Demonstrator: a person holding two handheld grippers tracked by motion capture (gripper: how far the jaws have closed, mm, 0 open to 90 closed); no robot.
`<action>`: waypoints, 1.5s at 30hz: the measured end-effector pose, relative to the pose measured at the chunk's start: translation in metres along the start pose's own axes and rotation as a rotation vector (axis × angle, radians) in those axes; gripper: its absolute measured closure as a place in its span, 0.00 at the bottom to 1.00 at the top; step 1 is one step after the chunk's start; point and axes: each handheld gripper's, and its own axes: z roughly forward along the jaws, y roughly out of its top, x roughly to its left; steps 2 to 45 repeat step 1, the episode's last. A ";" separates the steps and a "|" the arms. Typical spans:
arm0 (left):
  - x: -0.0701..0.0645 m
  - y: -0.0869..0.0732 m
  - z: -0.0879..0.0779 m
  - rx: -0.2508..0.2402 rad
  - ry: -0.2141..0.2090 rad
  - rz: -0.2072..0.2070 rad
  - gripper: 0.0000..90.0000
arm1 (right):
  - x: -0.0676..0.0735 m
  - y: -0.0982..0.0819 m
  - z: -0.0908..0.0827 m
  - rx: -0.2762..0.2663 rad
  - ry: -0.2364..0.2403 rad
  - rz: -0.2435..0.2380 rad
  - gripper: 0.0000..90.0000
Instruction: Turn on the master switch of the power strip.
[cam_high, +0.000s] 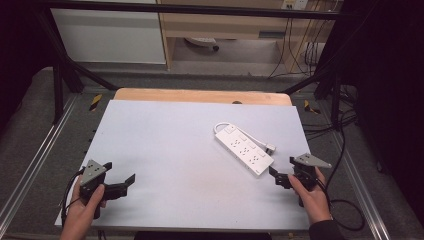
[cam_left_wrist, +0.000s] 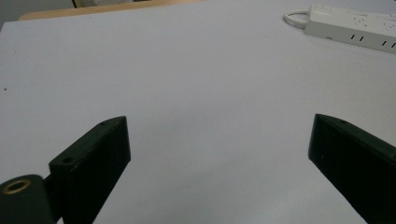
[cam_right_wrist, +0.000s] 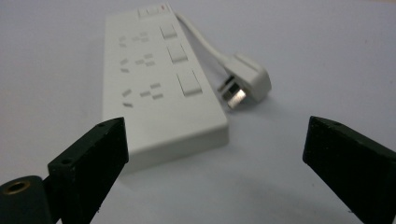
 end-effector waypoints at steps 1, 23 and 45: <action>0.000 0.000 0.000 0.000 0.000 0.001 0.06 | -0.001 -0.002 0.004 0.021 -0.009 -0.005 0.07; 0.000 0.000 0.000 0.000 0.000 0.001 0.06 | -0.001 -0.002 0.004 0.021 -0.009 -0.005 0.07; 0.000 0.000 0.000 0.000 0.000 0.001 0.06 | -0.001 -0.002 0.004 0.021 -0.009 -0.005 0.07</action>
